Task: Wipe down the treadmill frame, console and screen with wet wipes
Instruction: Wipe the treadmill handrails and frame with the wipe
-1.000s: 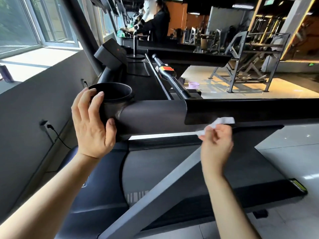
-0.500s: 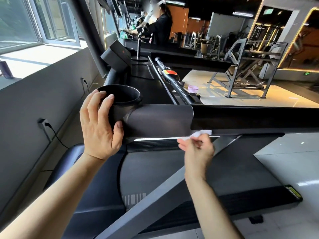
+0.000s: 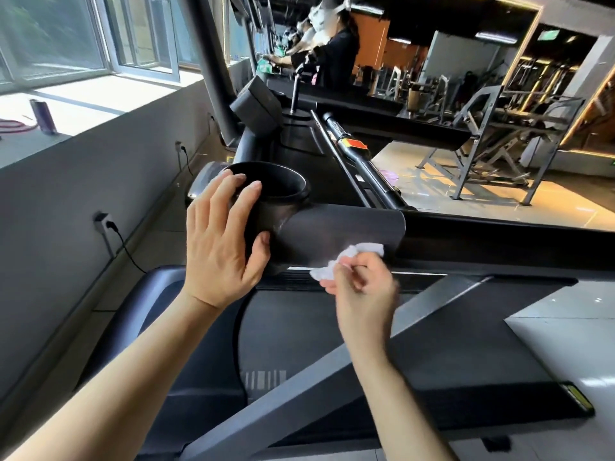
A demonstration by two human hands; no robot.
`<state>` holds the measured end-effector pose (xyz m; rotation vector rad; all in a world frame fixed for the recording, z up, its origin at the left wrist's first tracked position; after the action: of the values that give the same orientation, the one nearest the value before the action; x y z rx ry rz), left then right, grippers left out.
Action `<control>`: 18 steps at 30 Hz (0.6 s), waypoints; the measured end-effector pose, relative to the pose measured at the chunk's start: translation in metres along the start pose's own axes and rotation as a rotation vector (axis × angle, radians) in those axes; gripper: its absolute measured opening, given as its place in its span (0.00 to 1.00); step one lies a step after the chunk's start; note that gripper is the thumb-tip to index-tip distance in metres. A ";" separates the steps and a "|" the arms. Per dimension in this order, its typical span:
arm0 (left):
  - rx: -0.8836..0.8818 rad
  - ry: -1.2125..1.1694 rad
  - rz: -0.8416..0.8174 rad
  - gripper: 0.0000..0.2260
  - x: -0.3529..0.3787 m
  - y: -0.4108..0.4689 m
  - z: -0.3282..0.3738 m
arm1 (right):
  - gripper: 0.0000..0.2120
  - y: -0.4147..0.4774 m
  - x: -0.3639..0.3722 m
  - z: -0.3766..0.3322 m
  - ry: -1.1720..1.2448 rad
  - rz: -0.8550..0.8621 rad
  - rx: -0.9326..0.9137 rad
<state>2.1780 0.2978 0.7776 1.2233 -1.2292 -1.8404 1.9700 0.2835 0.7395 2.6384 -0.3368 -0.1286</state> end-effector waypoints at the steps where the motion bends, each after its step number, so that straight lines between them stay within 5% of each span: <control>1: -0.001 0.007 -0.020 0.25 -0.001 0.000 0.000 | 0.08 -0.003 0.011 -0.006 -0.011 -0.041 -0.038; 6: -0.016 -0.042 -0.097 0.24 -0.015 0.000 0.005 | 0.06 -0.015 0.056 -0.037 -0.113 -0.228 -0.251; 10: -0.076 -0.068 -0.170 0.25 -0.036 -0.007 0.012 | 0.07 -0.010 0.058 -0.048 -0.225 -0.501 -0.218; 14: -0.333 -0.102 -0.013 0.12 -0.059 -0.023 0.024 | 0.06 0.017 0.039 -0.063 -0.173 -0.334 -0.249; 16: -0.514 -0.290 -0.028 0.03 -0.056 -0.024 0.030 | 0.06 0.019 0.049 -0.072 -0.134 -0.345 -0.233; 18: -0.750 -0.557 -0.084 0.06 -0.045 -0.023 0.033 | 0.08 0.011 0.061 -0.075 -0.274 -0.443 -0.283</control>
<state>2.1658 0.3567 0.7772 0.3610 -0.6024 -2.4689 2.0377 0.2919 0.8086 2.3702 0.1749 -0.6357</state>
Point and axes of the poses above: each hand's wrist, its own y-axis towards the middle knuckle, its own x-axis out of the palm, z = x × y, the point moved 3 cm from there along y, towards the middle knuckle, and after that the axes turned 1 degree about -x, right-handed, at the moved point
